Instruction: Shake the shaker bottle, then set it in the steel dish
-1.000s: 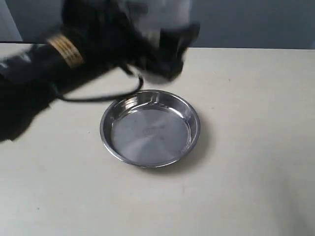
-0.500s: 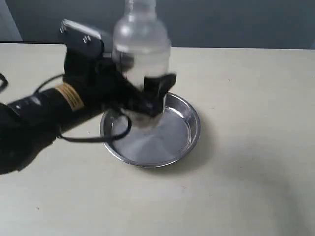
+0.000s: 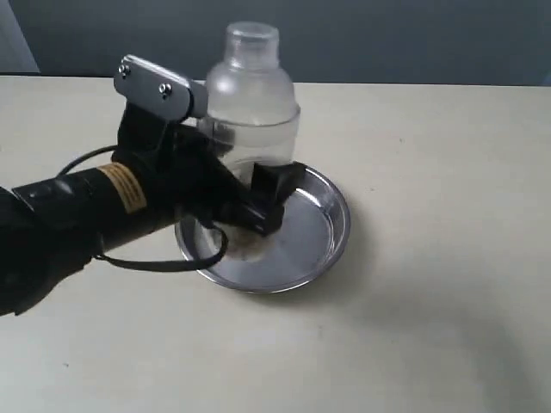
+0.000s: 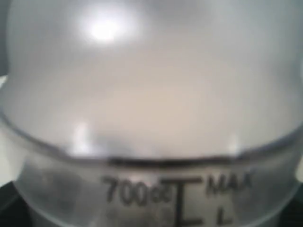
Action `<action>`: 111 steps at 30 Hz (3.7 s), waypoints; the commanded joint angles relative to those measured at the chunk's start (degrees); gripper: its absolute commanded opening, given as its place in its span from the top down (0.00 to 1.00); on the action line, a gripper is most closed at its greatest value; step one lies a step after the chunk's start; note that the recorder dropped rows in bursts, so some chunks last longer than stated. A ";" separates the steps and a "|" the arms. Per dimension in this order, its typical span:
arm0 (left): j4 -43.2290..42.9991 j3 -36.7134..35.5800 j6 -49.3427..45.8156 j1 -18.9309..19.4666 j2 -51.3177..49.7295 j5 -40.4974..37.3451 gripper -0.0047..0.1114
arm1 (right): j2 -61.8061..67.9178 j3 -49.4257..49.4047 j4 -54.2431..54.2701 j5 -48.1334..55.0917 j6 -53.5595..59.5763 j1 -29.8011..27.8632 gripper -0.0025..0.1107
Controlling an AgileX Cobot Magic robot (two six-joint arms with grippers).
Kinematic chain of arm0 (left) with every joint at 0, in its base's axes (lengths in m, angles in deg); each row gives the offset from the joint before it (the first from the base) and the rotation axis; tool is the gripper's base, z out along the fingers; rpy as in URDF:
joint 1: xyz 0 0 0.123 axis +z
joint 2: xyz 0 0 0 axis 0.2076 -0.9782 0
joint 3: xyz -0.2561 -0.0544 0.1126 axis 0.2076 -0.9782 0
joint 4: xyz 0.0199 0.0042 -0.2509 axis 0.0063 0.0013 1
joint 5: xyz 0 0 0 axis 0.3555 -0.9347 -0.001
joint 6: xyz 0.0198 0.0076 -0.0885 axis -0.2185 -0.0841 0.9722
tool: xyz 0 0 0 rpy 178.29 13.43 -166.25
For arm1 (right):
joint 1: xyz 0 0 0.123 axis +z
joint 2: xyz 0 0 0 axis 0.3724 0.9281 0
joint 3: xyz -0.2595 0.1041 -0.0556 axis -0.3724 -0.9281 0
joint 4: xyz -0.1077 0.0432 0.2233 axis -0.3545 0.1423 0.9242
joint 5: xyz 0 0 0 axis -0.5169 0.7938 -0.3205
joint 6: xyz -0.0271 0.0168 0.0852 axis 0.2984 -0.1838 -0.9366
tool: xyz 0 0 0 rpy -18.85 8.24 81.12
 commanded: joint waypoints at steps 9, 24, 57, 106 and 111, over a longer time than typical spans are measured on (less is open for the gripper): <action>22.36 0.75 -14.94 1.09 -1.54 -2.57 0.96 | -0.22 -0.07 -0.07 -0.64 0.05 -0.20 0.98; 20.67 2.36 -13.39 0.94 -2.73 0.52 0.96 | -0.22 -0.07 -0.07 -0.79 0.05 -0.20 0.98; 5.24 13.22 -12.30 -3.75 1.03 12.85 0.96 | -0.22 -0.07 -0.07 -0.79 0.05 -0.20 0.98; -13.90 13.85 9.79 2.83 -3.02 24.02 0.96 | -0.22 -0.07 -0.07 -0.79 0.05 -0.20 0.98; -6.19 15.30 -0.21 3.92 -3.00 0.92 0.96 | -0.22 -0.07 -0.07 -0.79 0.05 -0.20 0.98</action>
